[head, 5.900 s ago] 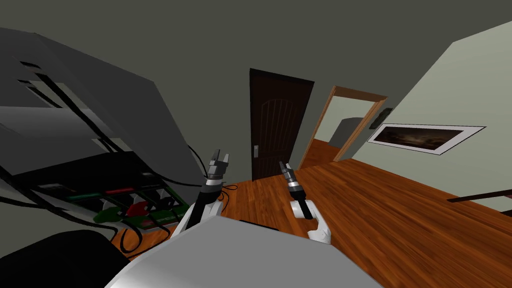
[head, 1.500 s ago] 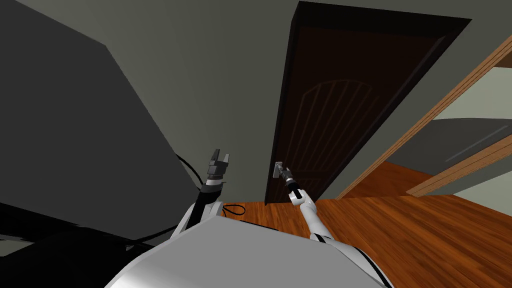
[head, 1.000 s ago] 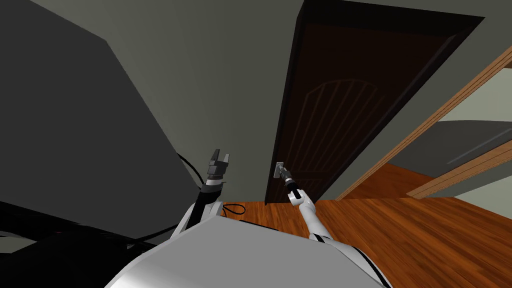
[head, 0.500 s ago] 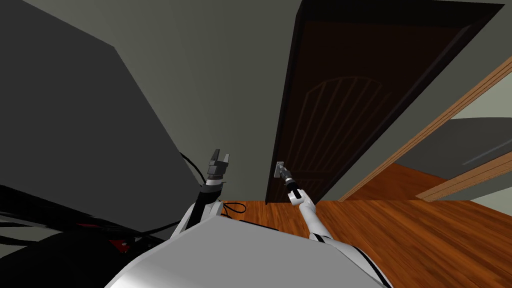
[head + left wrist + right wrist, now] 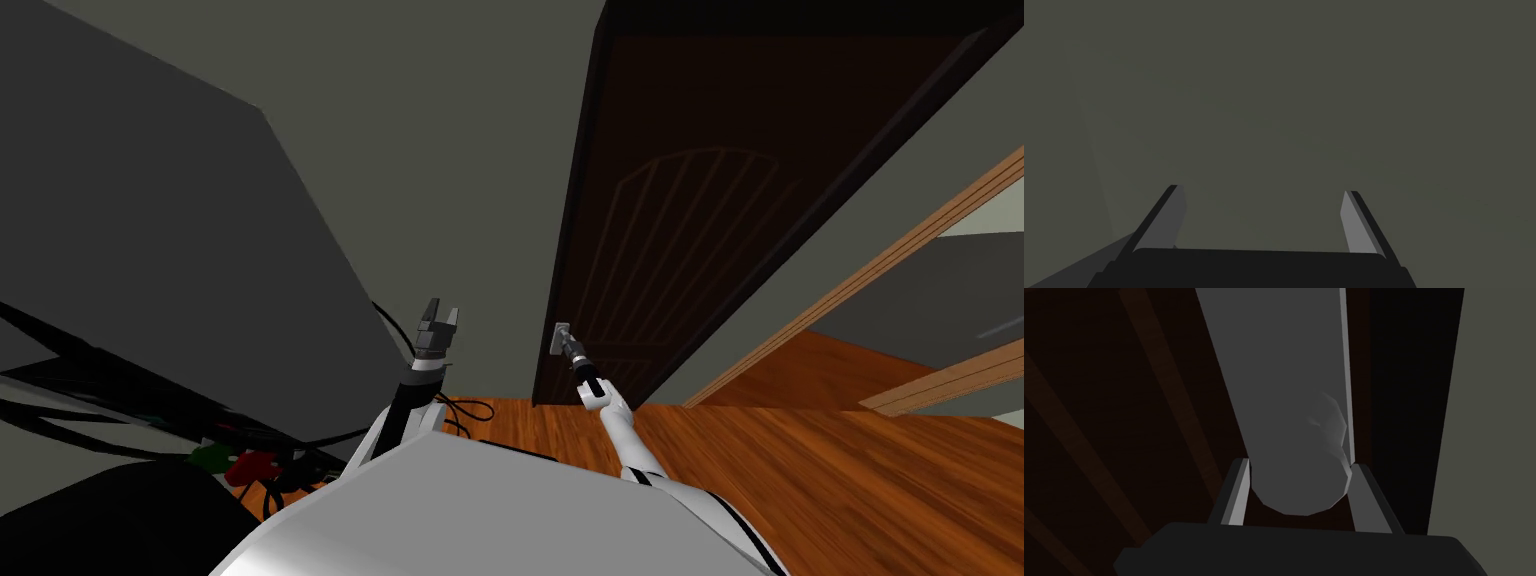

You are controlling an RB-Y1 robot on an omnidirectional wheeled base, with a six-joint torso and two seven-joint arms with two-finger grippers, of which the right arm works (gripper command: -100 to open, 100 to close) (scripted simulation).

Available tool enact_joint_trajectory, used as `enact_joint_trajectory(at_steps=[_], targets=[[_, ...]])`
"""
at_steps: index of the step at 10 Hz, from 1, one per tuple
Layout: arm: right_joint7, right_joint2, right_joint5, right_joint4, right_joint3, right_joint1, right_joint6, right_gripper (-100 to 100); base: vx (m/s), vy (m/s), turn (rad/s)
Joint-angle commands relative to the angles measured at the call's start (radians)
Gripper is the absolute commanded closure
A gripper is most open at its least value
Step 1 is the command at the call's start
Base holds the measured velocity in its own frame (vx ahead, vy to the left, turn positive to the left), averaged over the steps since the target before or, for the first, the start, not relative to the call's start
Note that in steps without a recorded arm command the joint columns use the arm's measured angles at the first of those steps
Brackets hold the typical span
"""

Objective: Pull the door open

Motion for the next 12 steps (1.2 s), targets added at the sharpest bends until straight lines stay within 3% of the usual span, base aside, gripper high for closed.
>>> enact_joint_trajectory(at_steps=[1, 12], targets=[[-0.048, -0.002, -0.025, 0.002, 0.006, 0.003, -0.001, 100, -0.051, -0.034, 0.094], [-0.323, -0.028, -0.177, 0.008, 0.036, 0.004, 0.001, 100, -0.042, -0.025, 0.074]])
